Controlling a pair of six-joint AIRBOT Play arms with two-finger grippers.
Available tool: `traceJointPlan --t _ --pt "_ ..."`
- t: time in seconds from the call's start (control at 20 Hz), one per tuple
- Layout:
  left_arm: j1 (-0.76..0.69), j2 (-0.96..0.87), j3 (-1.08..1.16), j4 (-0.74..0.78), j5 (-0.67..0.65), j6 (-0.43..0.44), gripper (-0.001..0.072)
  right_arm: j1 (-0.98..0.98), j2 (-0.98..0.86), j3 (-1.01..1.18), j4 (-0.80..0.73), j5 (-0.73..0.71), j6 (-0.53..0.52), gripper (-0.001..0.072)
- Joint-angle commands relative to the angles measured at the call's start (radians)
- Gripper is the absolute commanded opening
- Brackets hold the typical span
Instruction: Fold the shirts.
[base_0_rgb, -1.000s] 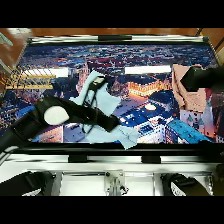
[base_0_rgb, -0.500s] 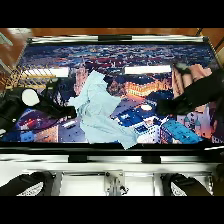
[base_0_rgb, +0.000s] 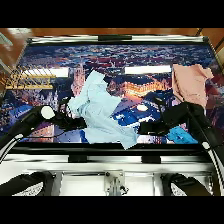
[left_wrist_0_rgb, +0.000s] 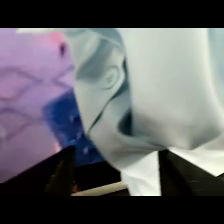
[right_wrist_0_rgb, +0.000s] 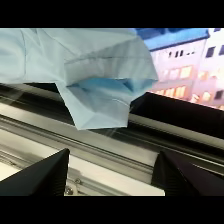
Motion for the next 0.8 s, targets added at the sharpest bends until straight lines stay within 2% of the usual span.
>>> traceJointPlan --t 0.0,0.15,0.2,0.3,0.35,0.4,0.45,0.6,0.75 --pt "-0.035 -0.036 -0.012 -0.049 0.109 0.002 0.0429 0.069 -0.007 -0.048 0.02 0.127 -0.012 0.0689" --pt "-0.037 -0.035 -0.011 -0.052 0.114 0.002 0.0089 0.12 -0.066 -0.048 0.011 0.23 0.001 0.0689" --pt "-0.037 -0.034 -0.011 -0.052 0.108 0.002 0.0032 0.133 -0.099 -0.048 0.012 0.254 0.002 0.0688" --pt "-0.037 -0.029 -0.006 -0.051 0.089 0.013 0.0032 0.159 -0.156 -0.048 0.013 0.31 0.001 0.0678" --pt "-0.038 -0.023 0.003 -0.051 0.074 0.055 0.0031 0.169 -0.174 -0.048 0.011 0.345 0.0 0.0619" --pt "-0.039 -0.013 0.018 -0.05 0.06 0.093 0.0031 0.168 -0.18 -0.047 0.015 0.375 0.0 0.0314" --pt "-0.038 -0.001 0.042 -0.04 0.042 0.113 0.0031 0.167 -0.175 -0.039 0.01 0.391 0.01 0.0058" --pt "-0.038 0.06 0.18 0.074 -0.002 0.113 0.0031 0.167 -0.128 0.052 -0.028 0.381 -0.027 0.005" --pt "-0.038 0.127 0.451 0.242 -0.071 0.126 0.003 0.167 -0.016 0.248 -0.14 0.388 -0.062 0.005"
